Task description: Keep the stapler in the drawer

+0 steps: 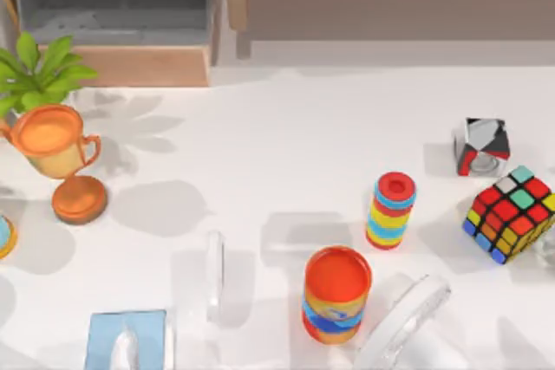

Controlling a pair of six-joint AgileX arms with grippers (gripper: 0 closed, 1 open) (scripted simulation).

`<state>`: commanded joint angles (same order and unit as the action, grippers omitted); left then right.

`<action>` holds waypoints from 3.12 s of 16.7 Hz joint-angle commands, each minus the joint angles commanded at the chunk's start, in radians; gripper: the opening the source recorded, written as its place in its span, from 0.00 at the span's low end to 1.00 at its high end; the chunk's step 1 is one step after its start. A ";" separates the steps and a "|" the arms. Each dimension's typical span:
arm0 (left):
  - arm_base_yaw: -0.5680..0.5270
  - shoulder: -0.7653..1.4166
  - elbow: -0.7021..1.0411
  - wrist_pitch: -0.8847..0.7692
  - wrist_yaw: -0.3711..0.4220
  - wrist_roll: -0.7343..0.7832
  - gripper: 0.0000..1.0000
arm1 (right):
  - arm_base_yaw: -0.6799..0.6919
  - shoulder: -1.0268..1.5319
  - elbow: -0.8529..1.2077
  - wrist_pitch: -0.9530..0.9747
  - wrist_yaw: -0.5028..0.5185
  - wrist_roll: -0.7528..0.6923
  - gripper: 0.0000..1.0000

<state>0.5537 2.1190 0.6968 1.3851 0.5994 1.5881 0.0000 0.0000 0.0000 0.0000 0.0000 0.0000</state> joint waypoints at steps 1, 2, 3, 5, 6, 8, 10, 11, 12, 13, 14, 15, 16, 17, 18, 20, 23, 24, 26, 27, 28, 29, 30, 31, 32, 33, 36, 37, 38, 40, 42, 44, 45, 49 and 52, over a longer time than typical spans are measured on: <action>0.009 -0.006 -0.014 0.009 0.008 0.000 0.00 | 0.000 0.000 0.000 0.000 0.000 0.000 1.00; 0.022 -0.014 -0.036 0.021 0.022 0.001 0.00 | 0.000 0.000 0.000 0.000 0.000 0.000 1.00; 0.038 -0.024 -0.064 0.037 0.039 0.002 0.00 | 0.000 0.000 0.000 0.000 0.000 0.000 1.00; 0.075 -0.049 -0.132 0.074 0.077 0.004 0.00 | 0.000 0.000 0.000 0.000 0.000 0.000 1.00; 0.093 -0.062 -0.165 0.092 0.094 0.006 0.00 | 0.000 0.000 0.000 0.000 0.000 0.000 1.00; 0.121 -0.081 -0.207 0.118 0.120 0.007 0.00 | 0.000 0.000 0.000 0.000 0.000 0.000 1.00; 0.125 -0.083 -0.212 0.122 0.124 0.007 0.00 | 0.000 0.000 0.000 0.000 0.000 0.000 1.00; 0.125 -0.083 -0.212 0.122 0.124 0.007 0.00 | 0.000 0.000 0.000 0.000 0.000 0.000 1.00; 0.125 -0.083 -0.212 0.122 0.124 0.007 0.00 | 0.000 0.000 0.000 0.000 0.000 0.000 1.00; 0.125 -0.083 -0.212 0.122 0.124 0.007 0.08 | 0.000 0.000 0.000 0.000 0.000 0.000 1.00; 0.125 -0.083 -0.212 0.122 0.124 0.007 0.15 | 0.000 0.000 0.000 0.000 0.000 0.000 1.00; 0.125 -0.083 -0.212 0.122 0.124 0.007 0.23 | 0.000 0.000 0.000 0.000 0.000 0.000 1.00; 0.125 -0.083 -0.212 0.122 0.124 0.007 0.30 | 0.000 0.000 0.000 0.000 0.000 0.000 1.00; 0.125 -0.083 -0.212 0.122 0.124 0.007 0.38 | 0.000 0.000 0.000 0.000 0.000 0.000 1.00; 0.125 -0.083 -0.212 0.122 0.124 0.007 0.45 | 0.000 0.000 0.000 0.000 0.000 0.000 1.00; 0.125 -0.083 -0.212 0.122 0.124 0.007 0.60 | 0.000 0.000 0.000 0.000 0.000 0.000 1.00; 0.125 -0.083 -0.212 0.122 0.124 0.007 0.83 | 0.000 0.000 0.000 0.000 0.000 0.000 1.00; 0.125 -0.083 -0.212 0.122 0.124 0.007 0.90 | 0.000 0.000 0.000 0.000 0.000 0.000 1.00; 0.125 -0.083 -0.212 0.122 0.124 0.007 1.00 | 0.000 0.000 0.000 0.000 0.000 0.000 1.00; 0.125 -0.083 -0.212 0.122 0.124 0.007 1.00 | 0.000 0.000 0.000 0.000 0.000 0.000 1.00; 0.125 -0.083 -0.212 0.122 0.124 0.007 1.00 | 0.000 0.000 0.000 0.000 0.000 0.000 1.00; 0.125 -0.083 -0.212 0.122 0.124 0.007 1.00 | 0.000 0.000 0.000 0.000 0.000 0.000 1.00; 0.125 -0.083 -0.212 0.122 0.124 0.007 1.00 | 0.000 0.000 0.000 0.000 0.000 0.000 1.00; 0.125 -0.083 -0.212 0.122 0.124 0.007 1.00 | 0.000 0.000 0.000 0.000 0.000 0.000 1.00; 0.125 -0.083 -0.212 0.122 0.124 0.007 1.00 | 0.000 0.000 0.000 0.000 0.000 0.000 1.00; 0.125 -0.083 -0.212 0.122 0.124 0.007 1.00 | 0.000 0.000 0.000 0.000 0.000 0.000 1.00; 0.134 -0.088 -0.222 0.130 0.133 0.008 1.00 | 0.000 0.000 0.000 0.000 0.000 0.000 1.00; 0.143 -0.091 -0.235 0.136 0.143 0.009 1.00 | 0.000 0.000 0.000 0.000 0.000 0.000 1.00; 0.153 -0.096 -0.249 0.144 0.154 0.009 1.00 | 0.000 0.000 0.000 0.000 0.000 0.000 1.00; 0.172 -0.105 -0.270 0.157 0.172 0.010 1.00 | 0.000 0.000 0.000 0.000 0.000 0.000 1.00; 0.173 -0.105 -0.272 0.158 0.173 0.010 1.00 | 0.000 0.000 0.000 0.000 0.000 0.000 1.00; 0.168 -0.101 -0.269 0.156 0.171 0.010 1.00 | 0.000 0.000 0.000 0.000 0.000 0.000 1.00; 0.172 -0.109 -0.266 0.153 0.168 0.004 1.00 | 0.000 0.000 0.000 0.000 0.000 0.000 1.00; 0.201 -0.219 -0.228 0.090 0.118 -0.099 1.00 | 0.000 0.000 0.000 0.000 0.000 0.000 1.00; 0.189 -0.333 -0.171 -0.025 0.054 -0.253 1.00 | 0.000 0.000 0.000 0.000 0.000 0.000 1.00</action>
<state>0.7425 1.7861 0.5257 1.3602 0.6531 1.3355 0.0000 0.0000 0.0000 0.0000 0.0000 0.0000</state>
